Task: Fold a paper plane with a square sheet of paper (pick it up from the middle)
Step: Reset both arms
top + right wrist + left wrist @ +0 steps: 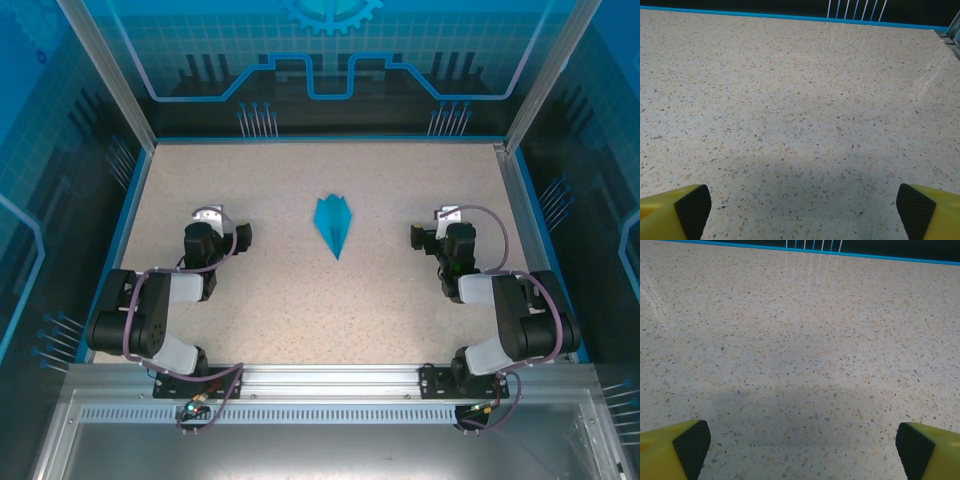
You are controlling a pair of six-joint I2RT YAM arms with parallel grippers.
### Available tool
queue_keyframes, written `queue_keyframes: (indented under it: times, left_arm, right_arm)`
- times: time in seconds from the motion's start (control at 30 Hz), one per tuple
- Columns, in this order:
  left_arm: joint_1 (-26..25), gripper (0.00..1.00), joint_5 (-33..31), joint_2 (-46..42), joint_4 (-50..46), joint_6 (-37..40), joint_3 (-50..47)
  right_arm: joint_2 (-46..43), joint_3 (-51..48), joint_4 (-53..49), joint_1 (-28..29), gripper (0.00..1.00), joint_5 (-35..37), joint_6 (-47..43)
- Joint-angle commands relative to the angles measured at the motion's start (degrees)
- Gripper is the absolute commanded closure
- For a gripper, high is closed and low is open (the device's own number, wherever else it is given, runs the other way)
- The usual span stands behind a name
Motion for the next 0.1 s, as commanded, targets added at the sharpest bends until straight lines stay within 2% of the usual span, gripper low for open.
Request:
queue_keyframes:
  times: [0.0, 0.07]
  left_arm:
    - [0.1, 0.01, 1.5, 0.5, 0.5, 1.3, 1.5]
    - [0.1, 0.02, 1.6, 0.5, 0.7, 1.3, 1.4]
  right_arm:
    - [0.5, 1.1, 1.8, -0.4, 0.01, -0.6, -0.6]
    - [0.5, 1.1, 1.8, -0.4, 0.00, -0.6, -0.7]
